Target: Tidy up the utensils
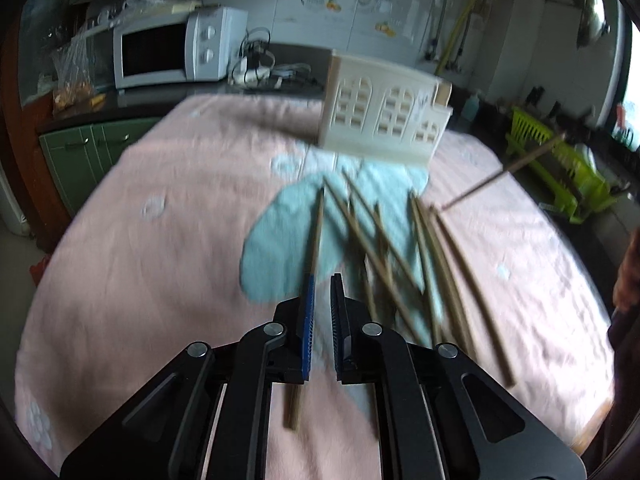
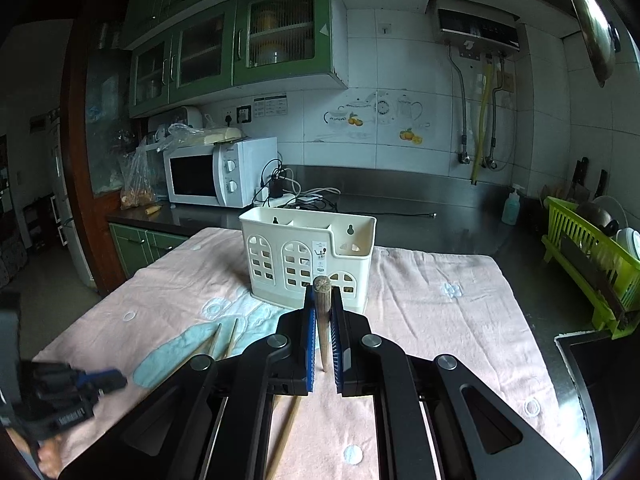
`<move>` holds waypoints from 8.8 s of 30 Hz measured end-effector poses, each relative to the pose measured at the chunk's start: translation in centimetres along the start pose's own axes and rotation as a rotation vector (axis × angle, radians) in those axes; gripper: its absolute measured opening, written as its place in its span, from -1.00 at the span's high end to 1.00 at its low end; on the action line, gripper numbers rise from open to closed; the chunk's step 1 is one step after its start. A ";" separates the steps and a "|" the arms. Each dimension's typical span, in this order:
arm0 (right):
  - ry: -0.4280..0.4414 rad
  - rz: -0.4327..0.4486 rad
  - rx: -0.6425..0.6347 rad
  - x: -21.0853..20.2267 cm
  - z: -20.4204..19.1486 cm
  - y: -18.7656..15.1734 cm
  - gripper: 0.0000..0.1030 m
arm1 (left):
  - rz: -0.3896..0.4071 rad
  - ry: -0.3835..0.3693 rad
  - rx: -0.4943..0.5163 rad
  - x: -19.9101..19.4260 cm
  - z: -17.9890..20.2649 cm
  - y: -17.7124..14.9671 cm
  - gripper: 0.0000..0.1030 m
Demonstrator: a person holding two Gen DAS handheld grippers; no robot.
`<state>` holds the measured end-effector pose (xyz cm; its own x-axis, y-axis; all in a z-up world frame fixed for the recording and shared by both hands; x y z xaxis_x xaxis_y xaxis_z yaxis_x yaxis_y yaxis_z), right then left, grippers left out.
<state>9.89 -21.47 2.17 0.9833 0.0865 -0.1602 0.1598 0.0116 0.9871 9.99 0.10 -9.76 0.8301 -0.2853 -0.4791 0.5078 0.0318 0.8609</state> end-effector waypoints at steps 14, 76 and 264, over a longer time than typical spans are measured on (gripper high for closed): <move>0.002 0.001 -0.006 -0.1 -0.2 -0.1 0.86 | -0.098 0.035 0.013 0.8 -0.9 -4.1 0.61; 0.077 0.048 -0.024 7.2 4.6 15.9 0.87 | 0.462 -0.090 0.073 -3.7 5.3 25.2 0.90; 0.109 0.022 0.039 1.6 1.8 7.0 0.87 | 0.303 -0.228 0.094 0.7 7.6 14.7 0.90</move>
<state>12.79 -23.07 8.82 0.9715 0.1943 -0.1356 0.1441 -0.0300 0.9891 16.27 -6.93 3.82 0.8610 -0.4828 -0.1598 0.2159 0.0625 0.9744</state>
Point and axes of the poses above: each gripper's, at about its wrist camera, not at the fingertips, and x roughly the way its jaws point, z to its right, y to its top, the point moved 5 cm from there along x, roughly the way its jaws point, and after that the axes turned 15 degrees about z, right-handed, at the moved point
